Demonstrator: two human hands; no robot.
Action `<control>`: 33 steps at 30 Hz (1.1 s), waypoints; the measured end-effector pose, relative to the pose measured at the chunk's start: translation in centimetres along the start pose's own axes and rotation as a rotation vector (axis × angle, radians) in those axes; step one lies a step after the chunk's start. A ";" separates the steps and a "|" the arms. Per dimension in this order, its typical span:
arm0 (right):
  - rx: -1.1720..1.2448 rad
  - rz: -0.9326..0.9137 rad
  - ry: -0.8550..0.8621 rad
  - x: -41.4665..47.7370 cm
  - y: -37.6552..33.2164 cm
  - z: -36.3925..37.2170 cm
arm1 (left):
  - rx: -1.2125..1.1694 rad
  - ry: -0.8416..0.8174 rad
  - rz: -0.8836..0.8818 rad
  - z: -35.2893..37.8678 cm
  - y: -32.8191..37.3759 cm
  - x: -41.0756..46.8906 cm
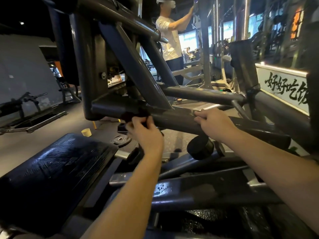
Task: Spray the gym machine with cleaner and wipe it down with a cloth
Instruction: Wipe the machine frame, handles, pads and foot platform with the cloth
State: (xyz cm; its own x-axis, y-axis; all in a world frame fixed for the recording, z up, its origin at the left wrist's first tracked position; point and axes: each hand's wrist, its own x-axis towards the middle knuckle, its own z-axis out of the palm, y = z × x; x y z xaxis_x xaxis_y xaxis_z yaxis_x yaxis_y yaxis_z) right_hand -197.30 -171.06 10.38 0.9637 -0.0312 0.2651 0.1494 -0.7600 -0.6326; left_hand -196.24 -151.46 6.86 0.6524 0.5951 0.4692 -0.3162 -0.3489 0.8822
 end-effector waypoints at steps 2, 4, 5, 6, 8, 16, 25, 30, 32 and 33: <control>0.019 0.008 0.008 -0.1 0.0 0.1 | 0.010 -0.079 0.034 1.6 0.0 -2.8; 0.028 0.011 0.011 -0.1 0.0 0.1 | 0.038 -0.173 0.030 2.9 0.7 -5.7; 0.030 0.015 -0.002 -0.1 -0.1 -0.1 | 0.019 -0.234 0.031 3.3 1.1 -6.9; 0.039 0.018 -0.024 -0.3 -0.1 -0.4 | -0.004 -0.302 0.027 3.4 1.3 -7.7; 0.105 0.013 -0.041 -1.5 -0.1 -1.0 | -0.047 -0.390 -0.003 2.9 1.4 -8.0; 1.243 0.447 -0.155 -9.2 0.1 1.8 | 0.076 -0.726 0.172 -1.8 2.9 -6.7; 1.823 0.607 0.280 -9.5 2.2 2.2 | 0.287 -0.827 0.468 -1.2 4.6 -4.3; 1.565 0.737 0.633 -8.7 2.2 2.5 | 0.572 -0.443 0.485 -1.7 2.3 -0.1; 1.526 0.757 0.627 -7.7 1.0 3.4 | 0.660 -0.423 0.537 -1.9 1.5 0.6; 1.524 0.762 0.612 -7.2 0.1 3.9 | 0.681 -0.419 0.558 -1.9 1.3 0.8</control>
State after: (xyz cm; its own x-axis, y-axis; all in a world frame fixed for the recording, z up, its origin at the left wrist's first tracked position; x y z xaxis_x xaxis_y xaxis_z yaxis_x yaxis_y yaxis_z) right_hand -203.39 -168.36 5.54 0.7541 -0.5270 -0.3920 0.1507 0.7198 -0.6776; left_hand -197.44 -150.02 8.43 0.7635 -0.0424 0.6444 -0.2742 -0.9247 0.2641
